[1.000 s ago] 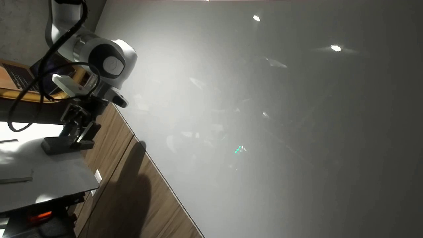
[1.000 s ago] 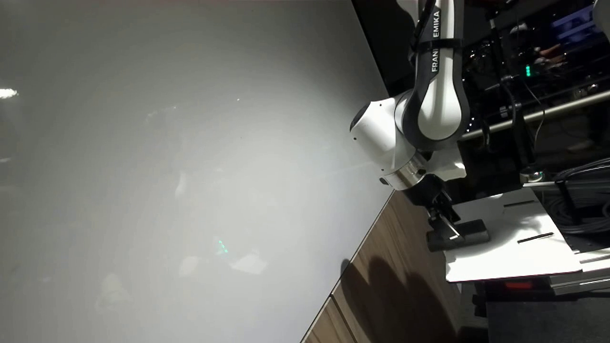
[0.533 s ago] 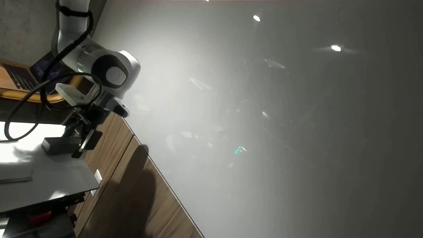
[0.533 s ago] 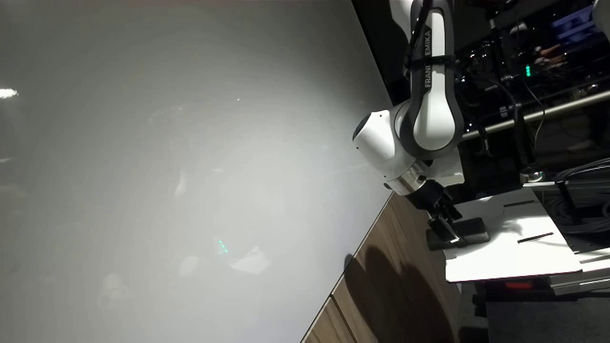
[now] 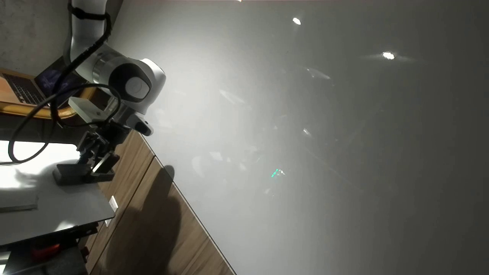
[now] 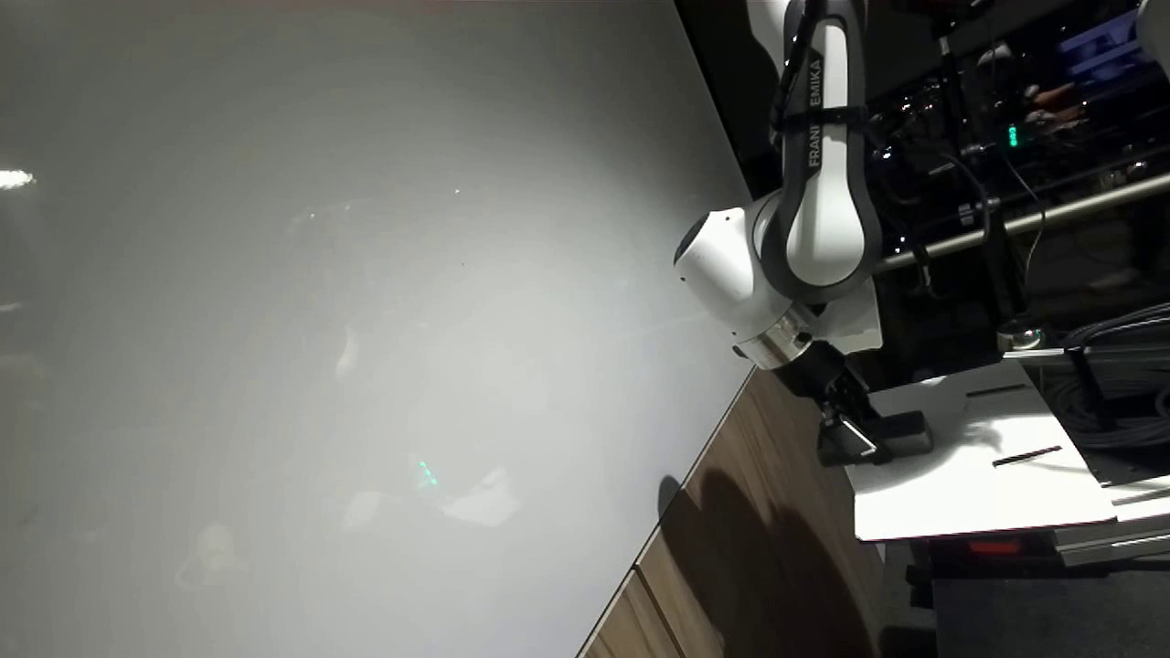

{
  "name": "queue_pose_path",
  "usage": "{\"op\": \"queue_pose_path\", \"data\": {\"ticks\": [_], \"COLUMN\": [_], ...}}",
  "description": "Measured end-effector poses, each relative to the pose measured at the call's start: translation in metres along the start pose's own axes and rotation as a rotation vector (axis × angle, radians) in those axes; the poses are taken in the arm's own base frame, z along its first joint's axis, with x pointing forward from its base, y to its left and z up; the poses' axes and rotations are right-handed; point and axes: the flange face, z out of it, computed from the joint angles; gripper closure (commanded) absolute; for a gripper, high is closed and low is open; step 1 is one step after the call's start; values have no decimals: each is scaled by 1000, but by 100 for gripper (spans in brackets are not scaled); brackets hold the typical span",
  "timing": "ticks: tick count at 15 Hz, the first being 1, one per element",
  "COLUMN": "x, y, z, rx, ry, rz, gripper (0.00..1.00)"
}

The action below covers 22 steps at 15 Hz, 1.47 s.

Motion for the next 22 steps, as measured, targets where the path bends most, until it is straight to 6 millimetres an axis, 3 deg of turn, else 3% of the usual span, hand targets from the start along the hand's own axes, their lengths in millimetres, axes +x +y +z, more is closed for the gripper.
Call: {"op": "queue_pose_path", "data": {"ticks": [8,17,22], "x": [-1,-24,-24], "y": [-3,7,7], "z": [-3,5,2], "rx": [-2,-4,-3], "ry": [6,-17,-11], "rz": [-11,-11,-12], "gripper": [69,69,69]}}
